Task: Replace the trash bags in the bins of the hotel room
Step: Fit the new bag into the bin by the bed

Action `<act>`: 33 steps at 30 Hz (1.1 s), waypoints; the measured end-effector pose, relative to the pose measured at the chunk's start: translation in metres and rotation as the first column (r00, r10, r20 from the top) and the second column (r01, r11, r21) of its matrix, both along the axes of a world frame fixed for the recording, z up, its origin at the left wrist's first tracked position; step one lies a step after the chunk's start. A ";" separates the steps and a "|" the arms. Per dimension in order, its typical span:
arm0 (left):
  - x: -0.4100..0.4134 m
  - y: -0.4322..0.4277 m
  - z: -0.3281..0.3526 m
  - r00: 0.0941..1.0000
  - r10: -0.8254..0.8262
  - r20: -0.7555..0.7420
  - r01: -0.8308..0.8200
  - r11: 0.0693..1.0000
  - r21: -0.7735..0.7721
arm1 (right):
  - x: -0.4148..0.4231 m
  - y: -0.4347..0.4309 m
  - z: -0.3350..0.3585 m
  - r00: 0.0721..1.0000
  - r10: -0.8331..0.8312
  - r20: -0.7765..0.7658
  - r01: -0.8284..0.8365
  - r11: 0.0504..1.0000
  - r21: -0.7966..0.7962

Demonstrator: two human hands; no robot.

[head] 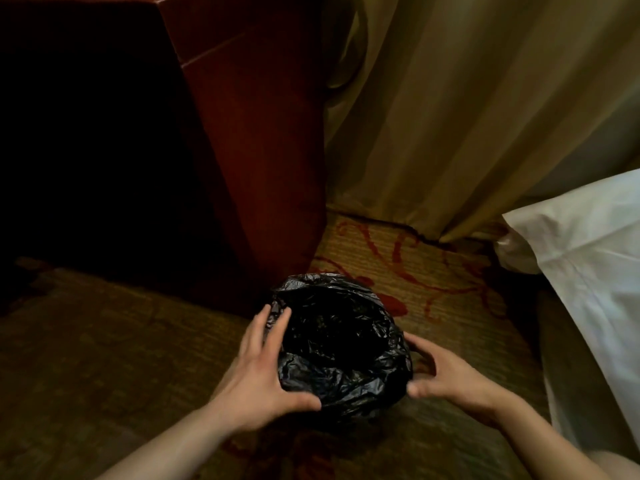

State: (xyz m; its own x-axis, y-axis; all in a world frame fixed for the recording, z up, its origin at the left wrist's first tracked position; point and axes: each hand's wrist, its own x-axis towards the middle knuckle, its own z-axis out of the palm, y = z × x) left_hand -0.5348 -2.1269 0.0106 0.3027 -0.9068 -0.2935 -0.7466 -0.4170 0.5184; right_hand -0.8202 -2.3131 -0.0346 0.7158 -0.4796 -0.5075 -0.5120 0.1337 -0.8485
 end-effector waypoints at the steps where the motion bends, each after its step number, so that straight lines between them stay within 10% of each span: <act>1: -0.005 -0.001 -0.001 0.999 -0.030 0.028 0.029 0.999 0.036 | -0.001 0.000 0.001 0.993 0.087 -0.082 -0.097 0.987 -0.125; 5: -0.009 -0.003 -0.001 0.994 -0.055 0.090 0.047 0.995 0.091 | 0.011 0.010 -0.001 0.997 -0.082 -0.003 0.078 0.954 -0.288; 15: -0.010 -0.005 0.001 0.991 -0.064 0.118 0.053 0.994 0.093 | 0.006 0.011 -0.024 0.808 -0.560 0.183 0.411 0.758 0.507; 27: -0.011 -0.004 0.000 0.986 -0.095 0.136 0.078 0.989 0.123 | 0.028 0.025 -0.014 0.763 -0.638 0.108 0.605 0.762 0.229; 33: -0.011 -0.005 0.002 0.984 -0.111 0.142 0.092 0.986 0.137 | 0.025 0.023 -0.014 0.763 -0.646 0.031 0.579 0.703 0.412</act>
